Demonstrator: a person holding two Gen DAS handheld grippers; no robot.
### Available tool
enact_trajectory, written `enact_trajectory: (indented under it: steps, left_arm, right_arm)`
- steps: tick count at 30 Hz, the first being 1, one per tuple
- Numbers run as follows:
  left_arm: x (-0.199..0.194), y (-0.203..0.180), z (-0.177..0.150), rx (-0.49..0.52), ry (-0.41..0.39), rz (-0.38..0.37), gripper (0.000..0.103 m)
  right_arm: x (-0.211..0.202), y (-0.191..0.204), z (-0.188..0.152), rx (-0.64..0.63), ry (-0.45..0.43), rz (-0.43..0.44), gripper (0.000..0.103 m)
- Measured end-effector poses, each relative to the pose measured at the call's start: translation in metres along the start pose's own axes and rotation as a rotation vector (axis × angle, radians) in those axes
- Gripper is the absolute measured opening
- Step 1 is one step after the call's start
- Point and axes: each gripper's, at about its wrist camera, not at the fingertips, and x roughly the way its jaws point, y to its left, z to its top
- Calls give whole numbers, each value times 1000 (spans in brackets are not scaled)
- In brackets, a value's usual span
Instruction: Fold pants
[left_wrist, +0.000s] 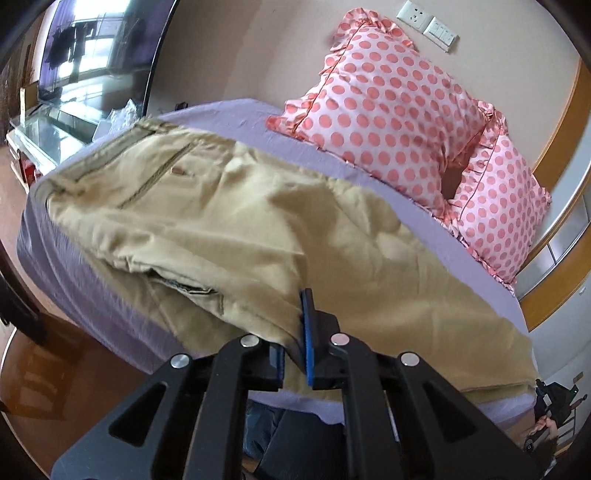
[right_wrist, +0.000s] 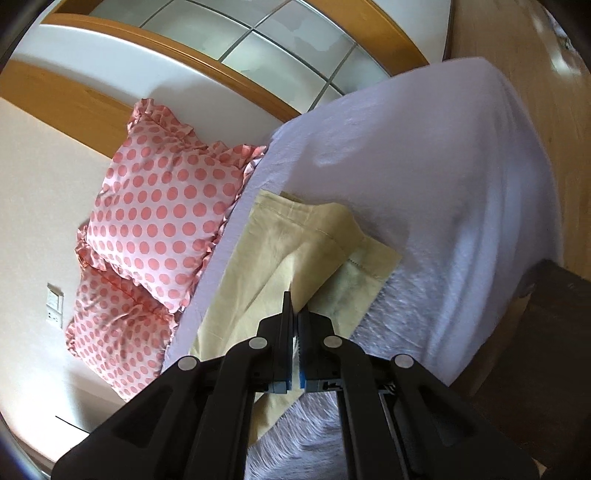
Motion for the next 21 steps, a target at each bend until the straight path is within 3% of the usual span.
enact_trajectory:
  steps: [1,2,3,5,10,13,17,20,21]
  left_arm:
    - [0,4,-4,-7,4,-4,9]
    - [1,6,-6,-10,10,-2,11]
    - [1,8,-10,-15,17,1,13]
    - [-1,10,-14,-19,12,0,18]
    - [-20,18,-21,-14,-34,31,37]
    - [-42,30,-19,-50,-94,72,40]
    - [-66,40,-14,-106,-186,59,47]
    - [-74,35,-9,-97,-229,26,54]
    - [-74,33,-7,-91,-239,16,55]
  right_arm:
    - [-3,1,0,-2,-7,-13,4]
    - [-6,1,0,-6,-23,-41,17]
    - [-12,2,1,-15,-61,-98,38]
    - [-21,2,1,-25,-127,-135,57]
    - [-19,-3,-2,-42,-156,-180,55]
    - [-11,3,-10,-62,-125,-143,52]
    - [8,7,-21,-102,-73,-82,7]
    - [14,29,-22,-162,-76,-29,4]
    - [16,52,-26,-216,-67,34,4]
